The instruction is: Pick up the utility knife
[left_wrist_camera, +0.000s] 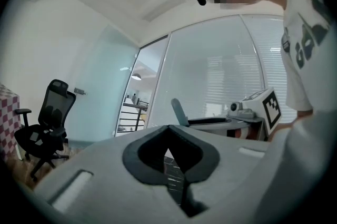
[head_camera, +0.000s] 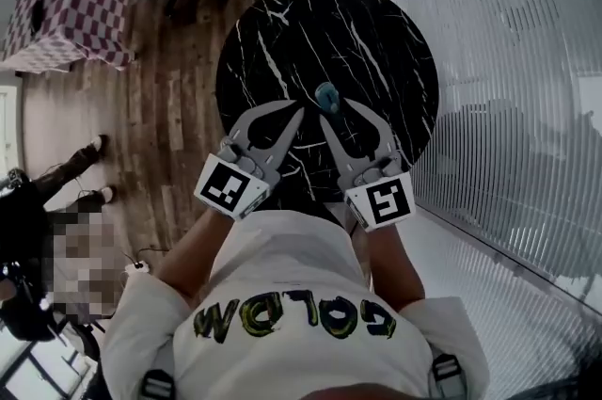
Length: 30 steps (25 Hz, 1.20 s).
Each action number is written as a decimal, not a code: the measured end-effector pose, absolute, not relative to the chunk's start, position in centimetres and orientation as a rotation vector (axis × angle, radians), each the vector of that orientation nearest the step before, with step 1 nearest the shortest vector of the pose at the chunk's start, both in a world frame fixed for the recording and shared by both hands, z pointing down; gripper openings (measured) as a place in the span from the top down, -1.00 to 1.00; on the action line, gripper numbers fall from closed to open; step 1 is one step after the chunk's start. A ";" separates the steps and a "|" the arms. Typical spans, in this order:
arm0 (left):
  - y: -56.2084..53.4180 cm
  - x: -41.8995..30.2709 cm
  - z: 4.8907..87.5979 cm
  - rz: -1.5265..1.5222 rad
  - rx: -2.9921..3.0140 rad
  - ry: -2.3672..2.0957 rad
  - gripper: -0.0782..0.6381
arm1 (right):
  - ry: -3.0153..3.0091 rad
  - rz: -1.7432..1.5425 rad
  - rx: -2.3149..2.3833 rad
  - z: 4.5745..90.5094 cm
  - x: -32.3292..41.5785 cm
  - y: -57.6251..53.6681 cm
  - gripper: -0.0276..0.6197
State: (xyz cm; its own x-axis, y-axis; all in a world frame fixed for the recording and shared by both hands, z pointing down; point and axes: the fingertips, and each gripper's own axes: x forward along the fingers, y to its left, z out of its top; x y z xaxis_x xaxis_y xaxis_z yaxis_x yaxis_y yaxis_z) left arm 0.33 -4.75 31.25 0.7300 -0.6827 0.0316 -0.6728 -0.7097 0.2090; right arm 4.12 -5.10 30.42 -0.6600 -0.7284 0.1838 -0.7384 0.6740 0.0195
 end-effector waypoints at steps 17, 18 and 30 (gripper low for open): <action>0.2 0.7 21.1 -0.252 2.773 -1.110 0.77 | -2.892 -0.008 1.378 20.3 5.9 0.1 0.51; 0.4 0.9 20.8 -0.257 2.774 -1.105 0.77 | -2.895 -0.013 1.387 20.0 6.1 0.3 0.51; 1.3 1.9 18.7 -0.302 2.794 -1.072 0.77 | -2.913 -0.091 1.433 17.4 7.2 1.5 0.51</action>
